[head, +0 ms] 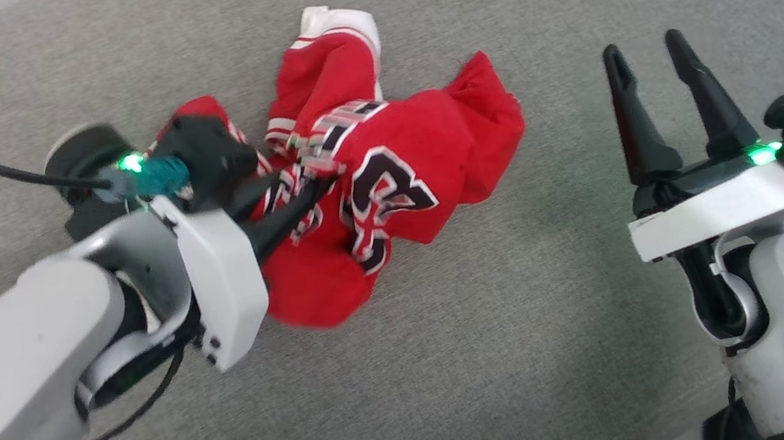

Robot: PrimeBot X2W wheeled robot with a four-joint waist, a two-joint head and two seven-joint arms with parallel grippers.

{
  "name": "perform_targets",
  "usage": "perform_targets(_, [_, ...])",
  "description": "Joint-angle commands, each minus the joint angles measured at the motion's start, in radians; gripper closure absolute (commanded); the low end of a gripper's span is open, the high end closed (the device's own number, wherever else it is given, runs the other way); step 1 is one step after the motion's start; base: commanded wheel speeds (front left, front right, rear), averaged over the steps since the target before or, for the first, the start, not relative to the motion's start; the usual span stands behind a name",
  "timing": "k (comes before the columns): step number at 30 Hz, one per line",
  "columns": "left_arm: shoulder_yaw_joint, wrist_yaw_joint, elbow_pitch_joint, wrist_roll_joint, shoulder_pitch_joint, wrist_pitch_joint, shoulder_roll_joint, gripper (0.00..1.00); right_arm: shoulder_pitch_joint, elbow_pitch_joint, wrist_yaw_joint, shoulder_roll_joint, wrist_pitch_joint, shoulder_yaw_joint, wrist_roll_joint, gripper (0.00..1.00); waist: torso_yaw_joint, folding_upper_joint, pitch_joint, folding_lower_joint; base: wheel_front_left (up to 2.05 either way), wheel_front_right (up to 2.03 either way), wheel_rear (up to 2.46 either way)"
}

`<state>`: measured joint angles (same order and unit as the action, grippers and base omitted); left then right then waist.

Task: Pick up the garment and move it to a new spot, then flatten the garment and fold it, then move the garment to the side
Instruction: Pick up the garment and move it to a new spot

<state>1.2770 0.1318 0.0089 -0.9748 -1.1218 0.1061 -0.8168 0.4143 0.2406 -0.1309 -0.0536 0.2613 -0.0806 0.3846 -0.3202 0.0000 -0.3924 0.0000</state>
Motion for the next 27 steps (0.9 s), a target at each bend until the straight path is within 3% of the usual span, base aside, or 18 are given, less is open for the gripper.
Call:
perform_targets(1, [0.005, -0.003, 0.0, 0.012, 0.023, 0.011, -0.001, 1.0, -0.006, -0.005, 0.0, 0.002, 0.005, 0.002, 0.002, 0.0, -0.01, 0.0, -0.006, 0.0, 0.0, 0.0, 0.0])
perform_targets(5, [0.002, -0.003, 0.058, 0.07, 0.058, 0.084, -0.021, 1.0, -0.02, -0.017, 0.0, 0.002, 0.005, 0.017, 0.03, 0.0, -0.026, 0.0, -0.017, 0.0, 0.0, 0.0, 0.0])
perform_targets(18, [0.019, -0.004, 0.238, 0.065, 0.139, 0.192, -0.004, 1.0, -0.003, -0.034, 0.0, 0.002, 0.005, -0.025, 0.096, 0.0, -0.074, 0.0, -0.071, 0.0, 0.0, 0.0, 0.0])
perform_targets(19, [0.019, -0.004, 0.242, 0.059, 0.13, 0.183, -0.002, 0.95, -0.004, -0.032, 0.0, 0.002, 0.005, -0.02, 0.093, 0.0, -0.07, 0.0, -0.069, 0.0, 0.0, 0.0, 0.0])
perform_targets(20, [0.017, -0.004, 0.243, 0.055, 0.119, 0.169, 0.0, 0.8, -0.006, -0.03, 0.0, 0.002, 0.005, -0.014, 0.088, 0.0, -0.065, 0.0, -0.066, 0.0, 0.0, 0.0, 0.0])
perform_targets(21, [0.014, -0.004, 0.241, 0.051, 0.109, 0.152, 0.002, 0.57, -0.009, -0.029, 0.0, 0.002, 0.005, -0.008, 0.084, 0.0, -0.057, 0.0, -0.061, 0.0, 0.0, 0.0, 0.0])
perform_targets(22, [0.011, -0.004, 0.236, 0.051, 0.101, 0.137, 0.003, 0.19, -0.012, -0.027, 0.0, 0.002, 0.005, -0.004, 0.078, 0.0, -0.047, 0.0, -0.054, 0.0, 0.0, 0.0, 0.0])
perform_targets(23, [0.01, -0.004, 0.231, 0.057, 0.092, 0.12, 0.003, 0.0, -0.016, -0.025, 0.0, 0.002, 0.005, -0.001, 0.072, 0.0, -0.036, 0.0, -0.046, 0.0, 0.0, 0.0, 0.0])
perform_targets(27, [0.004, -0.003, 0.211, -0.007, 0.06, -0.023, 0.01, 0.0, -0.026, -0.017, 0.0, 0.002, 0.005, 0.007, 0.039, 0.0, 0.017, 0.0, -0.009, 0.0, 0.0, 0.0, 0.0])
